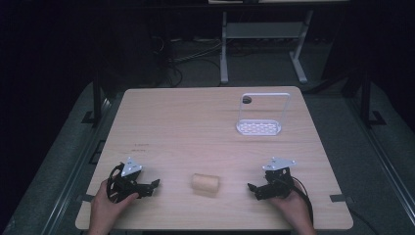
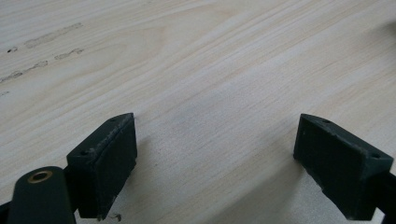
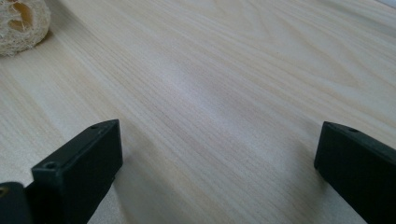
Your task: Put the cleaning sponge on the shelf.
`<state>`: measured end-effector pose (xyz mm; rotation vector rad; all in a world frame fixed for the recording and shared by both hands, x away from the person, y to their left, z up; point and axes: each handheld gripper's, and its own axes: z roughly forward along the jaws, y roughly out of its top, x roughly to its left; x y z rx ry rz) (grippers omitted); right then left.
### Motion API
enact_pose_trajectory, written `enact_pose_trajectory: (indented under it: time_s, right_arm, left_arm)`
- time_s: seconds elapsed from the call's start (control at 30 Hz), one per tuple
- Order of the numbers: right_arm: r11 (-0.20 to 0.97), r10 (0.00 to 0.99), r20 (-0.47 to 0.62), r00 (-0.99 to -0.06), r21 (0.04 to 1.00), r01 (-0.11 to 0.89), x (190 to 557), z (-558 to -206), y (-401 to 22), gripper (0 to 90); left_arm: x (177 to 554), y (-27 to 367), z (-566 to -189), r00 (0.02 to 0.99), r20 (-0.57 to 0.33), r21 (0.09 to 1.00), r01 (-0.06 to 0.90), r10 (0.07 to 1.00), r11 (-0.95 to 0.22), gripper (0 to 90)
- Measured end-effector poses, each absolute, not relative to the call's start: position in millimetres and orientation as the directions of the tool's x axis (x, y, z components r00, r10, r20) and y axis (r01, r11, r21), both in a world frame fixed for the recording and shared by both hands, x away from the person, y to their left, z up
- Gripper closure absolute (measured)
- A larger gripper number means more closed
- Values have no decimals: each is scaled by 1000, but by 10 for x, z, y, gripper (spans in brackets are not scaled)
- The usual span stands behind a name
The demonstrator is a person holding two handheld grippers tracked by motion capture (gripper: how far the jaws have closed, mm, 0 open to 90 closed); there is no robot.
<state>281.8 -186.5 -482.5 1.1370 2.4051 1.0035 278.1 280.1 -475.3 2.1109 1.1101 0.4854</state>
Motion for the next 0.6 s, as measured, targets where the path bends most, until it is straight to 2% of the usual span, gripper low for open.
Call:
enact_pose_trajectory:
  time_s: [0.6]
  right_arm:
    - [445, 762, 42, -646, 691, 570, 2836, -4807, -1874, 7]
  left_arm:
    - [2781, 2801, -4752, 564, 8, 724, 567, 826, -393, 128]
